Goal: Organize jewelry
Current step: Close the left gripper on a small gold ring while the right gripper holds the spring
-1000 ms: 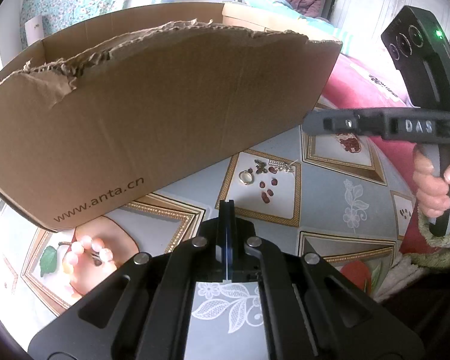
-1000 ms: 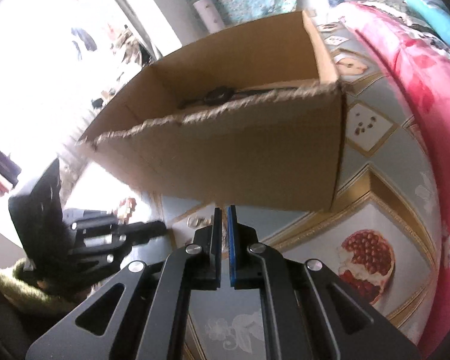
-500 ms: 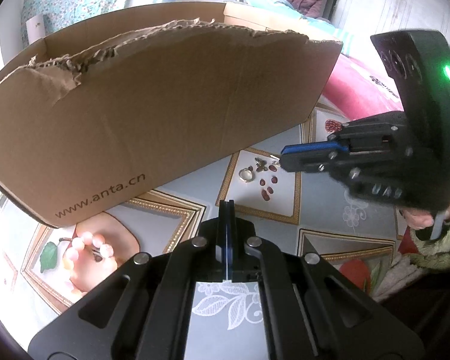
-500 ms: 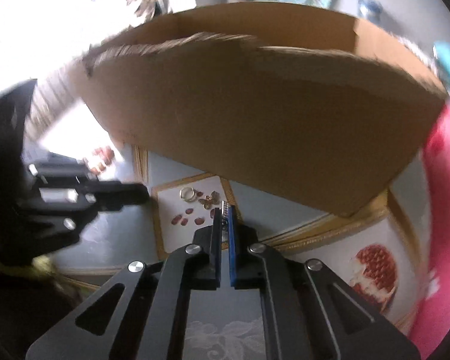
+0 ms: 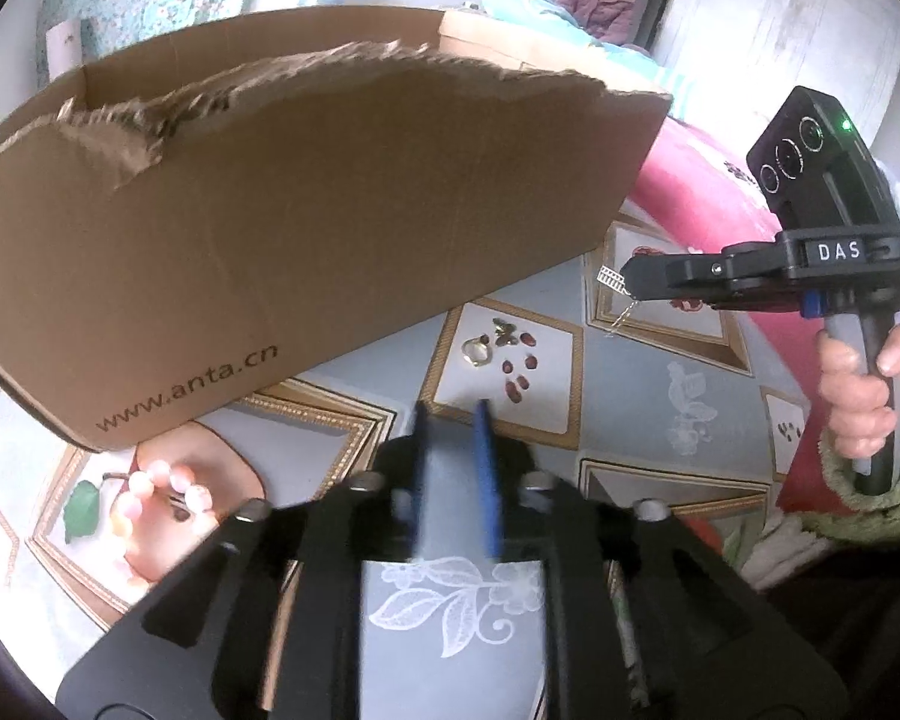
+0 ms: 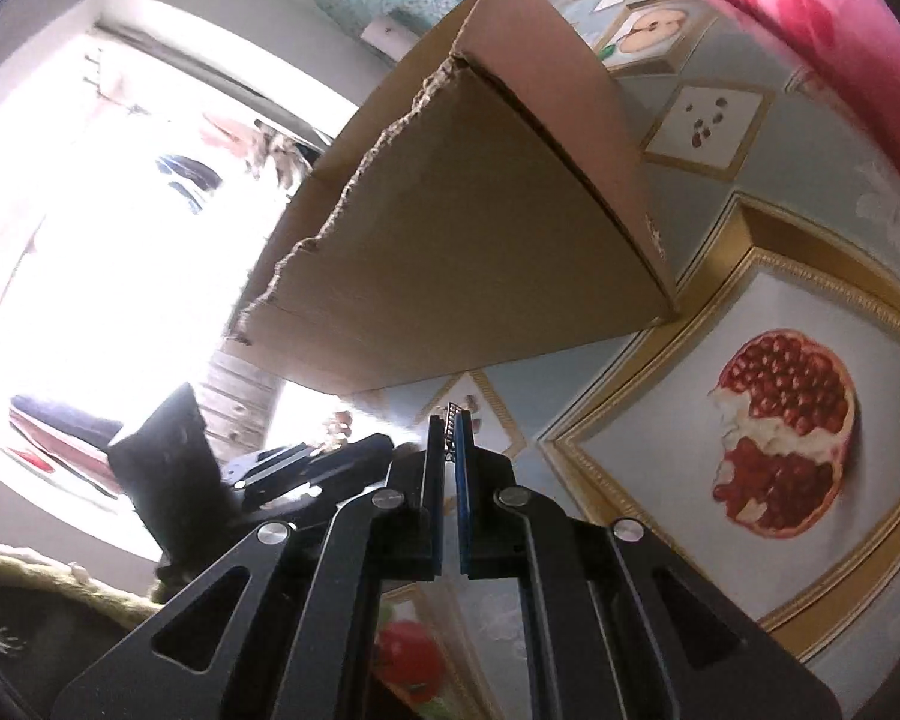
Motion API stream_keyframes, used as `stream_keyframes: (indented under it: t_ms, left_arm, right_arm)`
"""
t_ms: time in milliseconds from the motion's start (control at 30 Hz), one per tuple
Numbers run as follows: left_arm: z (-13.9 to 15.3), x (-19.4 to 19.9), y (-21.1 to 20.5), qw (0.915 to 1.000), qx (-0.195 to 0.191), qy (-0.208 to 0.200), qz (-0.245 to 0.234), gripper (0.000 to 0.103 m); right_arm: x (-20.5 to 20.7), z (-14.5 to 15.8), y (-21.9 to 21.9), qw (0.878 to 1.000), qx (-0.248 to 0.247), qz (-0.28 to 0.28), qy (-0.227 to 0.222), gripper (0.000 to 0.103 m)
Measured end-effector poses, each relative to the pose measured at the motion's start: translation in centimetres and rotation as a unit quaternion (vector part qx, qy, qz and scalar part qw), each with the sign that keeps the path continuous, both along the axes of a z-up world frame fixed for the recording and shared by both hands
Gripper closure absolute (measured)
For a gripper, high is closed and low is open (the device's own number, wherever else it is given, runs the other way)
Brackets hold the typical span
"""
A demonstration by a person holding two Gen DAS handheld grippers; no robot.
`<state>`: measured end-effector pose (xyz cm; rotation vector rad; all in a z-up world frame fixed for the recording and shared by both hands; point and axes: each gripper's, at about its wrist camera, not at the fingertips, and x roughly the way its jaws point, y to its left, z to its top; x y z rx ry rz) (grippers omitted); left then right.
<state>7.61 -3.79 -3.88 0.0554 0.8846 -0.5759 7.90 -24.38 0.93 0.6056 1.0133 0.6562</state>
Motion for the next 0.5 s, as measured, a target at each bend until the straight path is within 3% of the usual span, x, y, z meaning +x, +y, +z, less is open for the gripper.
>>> stream_keyframes:
  t_ms: [200,500]
  left_arm:
    - [0.3,0.3,-1.5,0.9997,0.014,-0.017,-0.011,0.077]
    - [0.1,1.2,-4.0,0.9955,0.075,-0.048,-0.031,0.078]
  right_arm:
    - [0.3,-0.1,0.0,1.0,-0.019,0.006,0.0,0.099]
    - [-0.4,-0.6,0.5,1.0,-0.025,0.013,-0.007,0.099]
